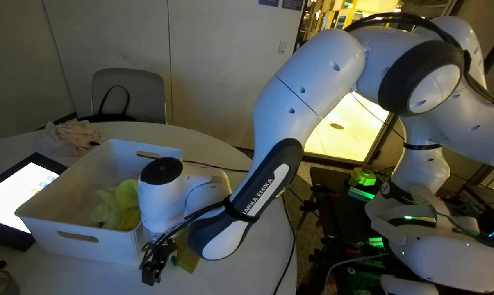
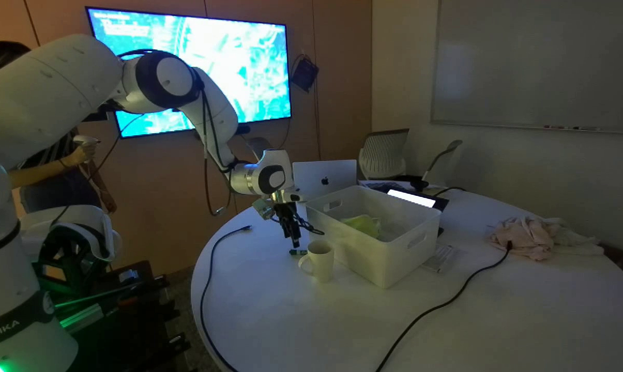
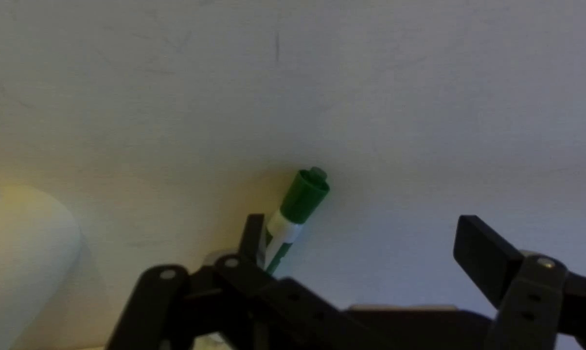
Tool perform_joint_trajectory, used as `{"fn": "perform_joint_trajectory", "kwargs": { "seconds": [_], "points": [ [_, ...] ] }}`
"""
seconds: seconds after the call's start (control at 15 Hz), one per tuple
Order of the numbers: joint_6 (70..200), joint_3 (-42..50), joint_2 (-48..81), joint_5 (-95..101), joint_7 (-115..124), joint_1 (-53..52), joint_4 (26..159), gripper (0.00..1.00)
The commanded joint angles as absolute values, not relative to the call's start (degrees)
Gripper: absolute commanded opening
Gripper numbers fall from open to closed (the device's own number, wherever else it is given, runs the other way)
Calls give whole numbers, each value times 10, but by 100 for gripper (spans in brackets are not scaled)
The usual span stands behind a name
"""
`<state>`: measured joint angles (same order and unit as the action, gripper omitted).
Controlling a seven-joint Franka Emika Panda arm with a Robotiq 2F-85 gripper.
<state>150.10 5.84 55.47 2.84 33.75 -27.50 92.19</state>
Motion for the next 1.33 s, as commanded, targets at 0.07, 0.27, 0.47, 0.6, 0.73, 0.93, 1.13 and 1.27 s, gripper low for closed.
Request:
{"fn": "perform_joint_trajectory", "kwargs": {
  "seconds": [0.07, 0.27, 0.47, 0.6, 0.73, 0.93, 1.13, 1.27],
  "points": [
    [1507, 33, 574, 10, 329, -247, 898, 100],
    [1505, 25, 584, 3, 327, -237, 892, 100],
    [1504, 21, 593, -2, 327, -233, 885, 100],
    [1503, 20, 597, -4, 327, -233, 881, 100],
    [1503, 21, 601, -5, 328, -233, 877, 100],
    [1501, 22, 603, -6, 329, -232, 871, 100],
    [1498, 19, 607, -10, 328, -227, 863, 100],
    [1494, 17, 610, -14, 327, -222, 858, 100]
  ]
}}
